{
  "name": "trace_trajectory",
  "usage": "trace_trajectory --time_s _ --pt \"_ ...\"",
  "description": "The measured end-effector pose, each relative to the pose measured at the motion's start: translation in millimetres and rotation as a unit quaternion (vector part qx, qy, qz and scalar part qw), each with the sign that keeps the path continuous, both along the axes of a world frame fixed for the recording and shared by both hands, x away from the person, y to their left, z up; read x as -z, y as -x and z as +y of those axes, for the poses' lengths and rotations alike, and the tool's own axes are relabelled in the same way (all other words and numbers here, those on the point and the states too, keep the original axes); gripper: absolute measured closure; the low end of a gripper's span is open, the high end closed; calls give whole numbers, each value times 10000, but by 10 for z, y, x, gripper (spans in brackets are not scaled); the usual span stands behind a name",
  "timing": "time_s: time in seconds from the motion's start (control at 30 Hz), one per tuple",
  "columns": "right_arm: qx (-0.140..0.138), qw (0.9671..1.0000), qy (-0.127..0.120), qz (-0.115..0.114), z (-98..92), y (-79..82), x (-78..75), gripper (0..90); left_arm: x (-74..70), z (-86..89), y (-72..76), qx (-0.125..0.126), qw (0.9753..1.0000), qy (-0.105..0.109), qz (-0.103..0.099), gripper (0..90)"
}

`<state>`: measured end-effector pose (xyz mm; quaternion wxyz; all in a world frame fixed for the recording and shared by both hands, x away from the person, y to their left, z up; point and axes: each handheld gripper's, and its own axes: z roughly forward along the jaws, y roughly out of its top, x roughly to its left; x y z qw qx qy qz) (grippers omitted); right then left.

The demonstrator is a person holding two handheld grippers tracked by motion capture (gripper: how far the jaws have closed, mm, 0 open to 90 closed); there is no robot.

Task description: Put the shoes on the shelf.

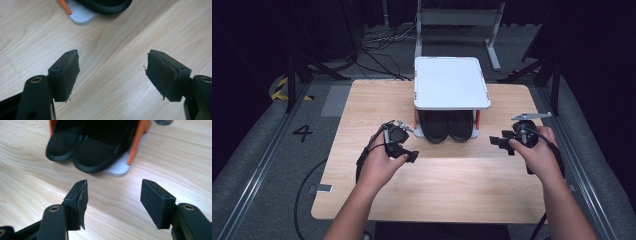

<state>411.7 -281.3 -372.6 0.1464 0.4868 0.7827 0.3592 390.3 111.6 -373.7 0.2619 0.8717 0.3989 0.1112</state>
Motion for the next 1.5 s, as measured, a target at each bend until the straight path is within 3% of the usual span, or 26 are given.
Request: trace_trajectory --time_s 0.1,0.2,0.33,0.43,0.5,0.6,0.67,0.7,0.8,0.83,0.87,0.93,1.1,1.2,1.3,1.4,1.5 --pt "103 9998 68 -134 -167 58 1 396 8 216 80 -45 9999 24 -128 247" --pt "177 9997 38 -170 -271 97 27 394 28 362 91 -170 9998 91 -113 235" --pt "266 9996 61 -18 -477 177 82 378 33 690 125 -607 9980 184 -12 222" --pt "348 9994 73 -33 -602 231 107 354 26 859 140 -786 9966 258 -51 234" --pt "424 9990 106 66 -683 243 143 352 46 929 129 -776 9967 224 -49 223" --pt "368 9988 296 85 -773 210 219 352 145 1015 71 -953 9953 101 101 194" --pt "398 9979 459 234 -821 187 279 352 238 1064 32 -1236 9918 -321 -7 197" --pt "356 9969 592 381 -840 166 324 352 276 1090 19 -1324 9905 -366 -46 199" --pt "207 9967 708 325 -863 127 404 321 344 1143 -2 -1304 9910 -301 -79 178" --pt "166 9971 712 234 -870 109 442 309 385 1177 -9 -1238 9921 -186 -101 178" --pt "133 9974 686 163 -877 88 491 308 426 1198 -11 -1281 9917 11 -108 162" --pt "94 9975 691 124 -885 59 572 300 489 1229 -22 -1424 9897 126 22 166" --pt "-34 9967 807 65 -854 6 761 299 605 1298 -12 -1570 9871 -224 -238 176" --pt "-18 9974 717 35 -858 -19 863 287 709 1343 -36 -1573 9874 103 -94 168" --pt "-166 9965 794 194 -834 -49 985 272 774 1391 -72 -1561 9874 84 -248 173" --pt "-184 9971 735 16 -799 -62 1029 226 830 1410 -95 -1586 9865 221 -332 181" --pt "-96 9971 750 -127 -802 -74 1061 132 956 1415 -129 -1479 9885 194 -239 187"
